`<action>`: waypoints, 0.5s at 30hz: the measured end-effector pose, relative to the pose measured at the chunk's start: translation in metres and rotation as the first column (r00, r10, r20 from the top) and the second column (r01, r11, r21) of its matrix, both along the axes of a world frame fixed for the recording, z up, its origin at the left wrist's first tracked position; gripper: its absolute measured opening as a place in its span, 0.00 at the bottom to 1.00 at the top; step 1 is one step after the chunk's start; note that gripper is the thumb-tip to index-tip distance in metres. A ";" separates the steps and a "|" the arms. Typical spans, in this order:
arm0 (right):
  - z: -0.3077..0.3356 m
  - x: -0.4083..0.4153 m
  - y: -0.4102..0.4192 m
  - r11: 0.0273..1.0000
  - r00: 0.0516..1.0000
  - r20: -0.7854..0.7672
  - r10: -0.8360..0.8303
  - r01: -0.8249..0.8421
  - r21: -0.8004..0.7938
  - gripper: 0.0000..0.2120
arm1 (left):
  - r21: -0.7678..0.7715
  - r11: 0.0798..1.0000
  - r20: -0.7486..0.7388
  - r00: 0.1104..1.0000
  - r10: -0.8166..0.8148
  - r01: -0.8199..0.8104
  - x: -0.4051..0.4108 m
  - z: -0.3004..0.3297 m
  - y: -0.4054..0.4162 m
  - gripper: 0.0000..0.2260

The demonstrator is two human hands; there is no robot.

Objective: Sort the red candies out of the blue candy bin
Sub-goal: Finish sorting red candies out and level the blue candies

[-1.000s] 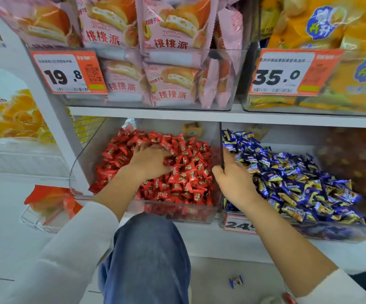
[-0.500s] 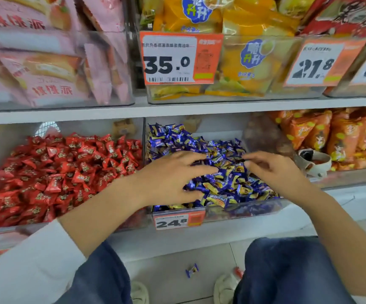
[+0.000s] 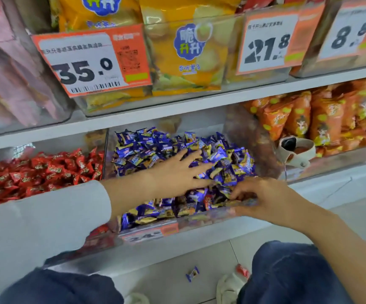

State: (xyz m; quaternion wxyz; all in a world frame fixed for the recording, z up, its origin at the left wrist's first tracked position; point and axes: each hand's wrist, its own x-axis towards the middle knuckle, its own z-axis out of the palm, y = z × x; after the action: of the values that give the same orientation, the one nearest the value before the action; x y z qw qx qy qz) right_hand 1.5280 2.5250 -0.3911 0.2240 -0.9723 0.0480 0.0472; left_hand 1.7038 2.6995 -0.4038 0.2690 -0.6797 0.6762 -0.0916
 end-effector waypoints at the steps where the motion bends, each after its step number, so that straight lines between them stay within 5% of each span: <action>1: -0.001 0.001 -0.001 1.000 1.000 -0.011 0.011 -0.011 0.000 0.12 | 0.017 0.995 0.009 0.995 0.096 -0.097 0.007 0.001 -0.007 0.29; 5: -0.005 0.003 -0.005 1.000 1.000 0.010 0.025 -0.025 -0.015 0.12 | -0.049 0.917 -0.051 0.918 0.394 -0.397 0.027 0.022 -0.024 0.24; 12: -0.005 -0.001 -0.017 1.000 0.997 0.083 0.001 0.000 -0.007 0.17 | -0.161 0.731 0.006 0.740 0.673 -0.663 0.046 0.053 0.024 0.22; 15: -0.002 -0.005 -0.017 1.000 0.993 0.113 -0.017 0.019 -0.009 0.11 | -0.286 0.829 -0.149 0.877 0.457 -0.480 0.027 0.052 0.037 0.20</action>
State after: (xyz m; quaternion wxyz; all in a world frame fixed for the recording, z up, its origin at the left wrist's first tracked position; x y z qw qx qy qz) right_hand 1.5227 2.5077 -0.3936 0.2217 -0.9741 0.0443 -0.0100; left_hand 1.7309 2.7366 -0.3518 0.1461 -0.8615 0.4750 -0.1042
